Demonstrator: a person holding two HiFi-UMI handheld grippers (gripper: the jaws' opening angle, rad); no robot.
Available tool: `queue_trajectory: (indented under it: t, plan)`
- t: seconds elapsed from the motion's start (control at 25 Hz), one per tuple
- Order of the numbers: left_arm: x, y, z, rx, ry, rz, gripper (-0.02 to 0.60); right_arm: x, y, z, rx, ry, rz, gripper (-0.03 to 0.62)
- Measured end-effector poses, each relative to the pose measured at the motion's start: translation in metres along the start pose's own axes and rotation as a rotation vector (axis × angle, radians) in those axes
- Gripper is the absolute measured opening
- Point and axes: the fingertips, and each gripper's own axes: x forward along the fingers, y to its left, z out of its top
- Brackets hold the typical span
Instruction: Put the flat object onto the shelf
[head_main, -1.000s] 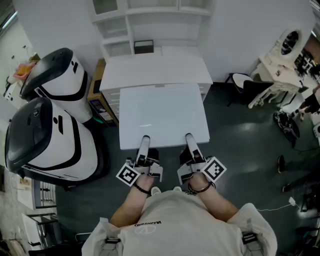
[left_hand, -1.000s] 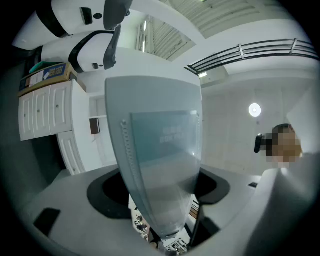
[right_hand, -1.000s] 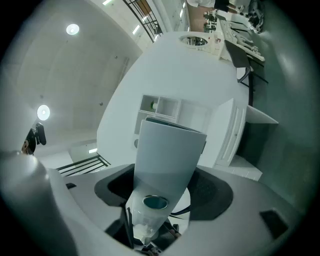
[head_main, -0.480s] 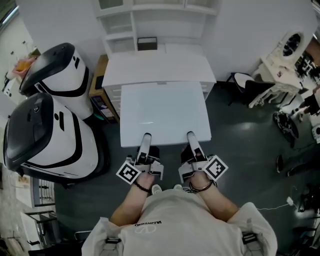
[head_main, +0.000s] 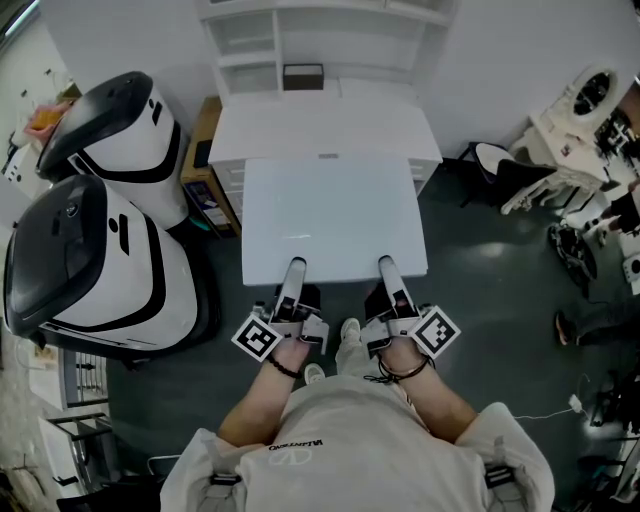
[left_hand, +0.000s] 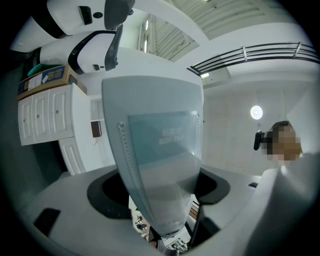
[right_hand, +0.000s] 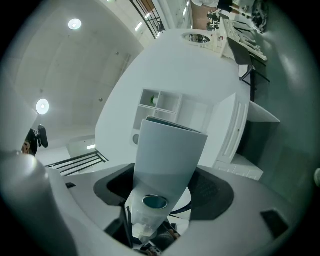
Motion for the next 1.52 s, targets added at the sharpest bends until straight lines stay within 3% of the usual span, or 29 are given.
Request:
queue_trajectory:
  t: [0.36, 1.0, 1.52]
  plan:
    - [0.064, 0.03, 0.002, 0.023, 0.004, 0.013, 0.339, 0.055, -0.026, 0.038, 0.033, 0.001, 0.017, 0.333]
    - [0.213, 0.087, -0.008, 0.091, -0.049, 0.01, 0.341, 0.176, -0.083, 0.144, 0.069, 0.061, 0.069, 0.333]
    - [0.283, 0.134, 0.0, 0.077, -0.022, 0.016, 0.341, 0.241, -0.115, 0.18, 0.07, 0.036, 0.062, 0.333]
